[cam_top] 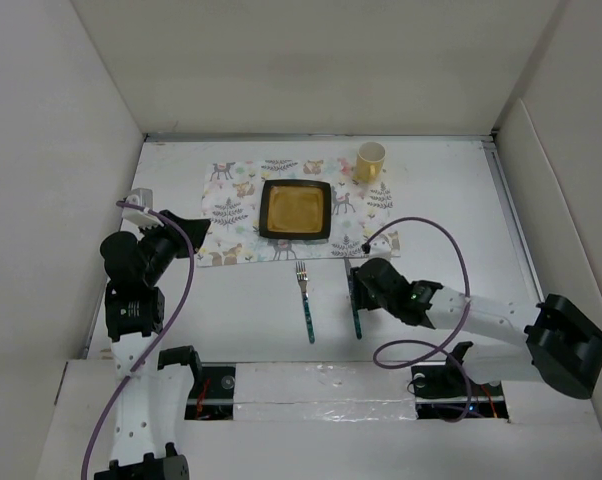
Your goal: Set the dinner table for one person
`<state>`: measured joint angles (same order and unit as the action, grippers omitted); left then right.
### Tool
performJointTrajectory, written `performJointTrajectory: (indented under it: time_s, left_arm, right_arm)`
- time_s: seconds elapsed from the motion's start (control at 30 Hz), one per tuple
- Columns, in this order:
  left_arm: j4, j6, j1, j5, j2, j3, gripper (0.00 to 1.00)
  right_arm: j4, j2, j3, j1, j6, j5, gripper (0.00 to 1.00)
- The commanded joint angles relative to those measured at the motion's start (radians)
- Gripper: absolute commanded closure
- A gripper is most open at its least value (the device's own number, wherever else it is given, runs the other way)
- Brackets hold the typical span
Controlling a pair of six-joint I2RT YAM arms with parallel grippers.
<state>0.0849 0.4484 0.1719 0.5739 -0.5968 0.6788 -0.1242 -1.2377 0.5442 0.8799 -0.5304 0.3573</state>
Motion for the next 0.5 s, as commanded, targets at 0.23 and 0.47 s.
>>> performJointTrajectory:
  time_s: [0.23,0.47]
  left_arm:
    - [-0.066,0.004,0.005,0.023,0.009,-0.013,0.76]
    - [-0.066,0.006,0.005,0.02,0.009,-0.009,0.72]
  right_arm:
    - [-0.152,-0.081,0.063,0.16,-0.161,0.106,0.46]
    - [-0.296,-0.225,0.132,0.214,-0.246,0.152,0.64]
